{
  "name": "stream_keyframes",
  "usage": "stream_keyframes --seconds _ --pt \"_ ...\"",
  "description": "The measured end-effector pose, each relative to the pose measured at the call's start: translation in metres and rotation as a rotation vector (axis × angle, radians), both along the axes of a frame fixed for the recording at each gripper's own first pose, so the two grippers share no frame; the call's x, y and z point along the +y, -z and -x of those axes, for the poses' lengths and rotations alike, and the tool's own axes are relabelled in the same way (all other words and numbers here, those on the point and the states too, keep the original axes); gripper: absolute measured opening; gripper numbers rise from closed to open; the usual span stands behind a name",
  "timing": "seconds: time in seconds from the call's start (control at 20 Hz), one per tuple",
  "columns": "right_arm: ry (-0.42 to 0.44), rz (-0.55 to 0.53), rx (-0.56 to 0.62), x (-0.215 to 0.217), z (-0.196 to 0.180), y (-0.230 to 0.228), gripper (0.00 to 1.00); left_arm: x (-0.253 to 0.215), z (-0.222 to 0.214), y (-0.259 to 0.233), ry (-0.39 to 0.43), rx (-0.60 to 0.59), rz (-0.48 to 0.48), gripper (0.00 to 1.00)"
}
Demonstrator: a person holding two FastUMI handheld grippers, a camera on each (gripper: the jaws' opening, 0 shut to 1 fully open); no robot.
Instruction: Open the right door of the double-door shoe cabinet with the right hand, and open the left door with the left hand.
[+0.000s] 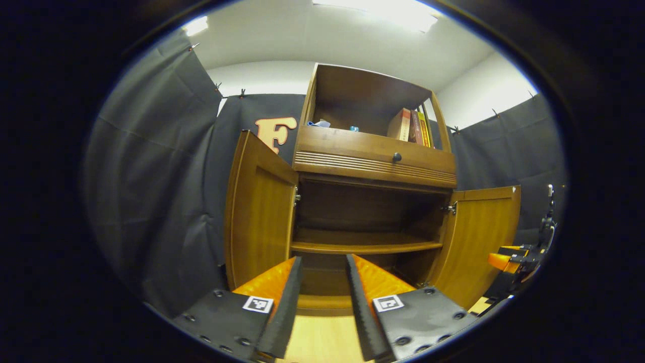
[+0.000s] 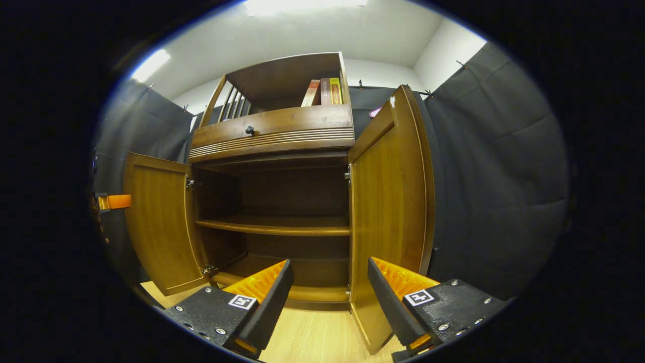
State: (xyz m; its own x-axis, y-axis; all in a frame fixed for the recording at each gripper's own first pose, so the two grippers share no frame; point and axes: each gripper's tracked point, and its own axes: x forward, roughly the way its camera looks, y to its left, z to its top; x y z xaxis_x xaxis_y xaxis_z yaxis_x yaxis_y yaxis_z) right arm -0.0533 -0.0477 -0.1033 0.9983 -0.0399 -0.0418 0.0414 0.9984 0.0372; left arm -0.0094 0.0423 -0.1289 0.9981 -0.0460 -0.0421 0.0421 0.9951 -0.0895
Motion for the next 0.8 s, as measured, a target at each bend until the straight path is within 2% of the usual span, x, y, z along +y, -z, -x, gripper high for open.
stream_keyframes --seconds 0.15,0.2,0.25,0.3,0.35,0.4,0.8 --pt "0.017 0.023 -0.018 -0.008 0.001 -0.011 0.96 0.000 -0.005 -0.003 -0.013 -0.011 -0.022 0.84" --pt "0.027 0.030 -0.022 -0.012 0.002 -0.013 0.98 0.005 -0.008 -0.004 -0.022 -0.019 -0.040 0.79" --pt "0.034 0.032 -0.024 -0.015 0.003 -0.015 0.91 0.006 -0.008 -0.004 -0.021 -0.022 -0.052 0.84" --pt "0.034 0.030 -0.023 -0.015 0.003 -0.016 0.91 0.008 -0.009 -0.003 -0.027 -0.022 -0.061 0.88" --pt "0.032 0.026 -0.022 -0.015 0.002 -0.016 1.00 0.010 -0.008 -0.004 -0.034 -0.021 -0.069 0.93" --pt "0.031 0.024 -0.021 -0.013 0.002 -0.016 0.91 0.011 -0.009 -0.004 -0.041 -0.018 -0.081 0.95" --pt "0.016 0.031 -0.038 0.000 0.002 -0.026 0.91 0.019 -0.010 -0.001 -0.055 -0.010 -0.115 0.96"
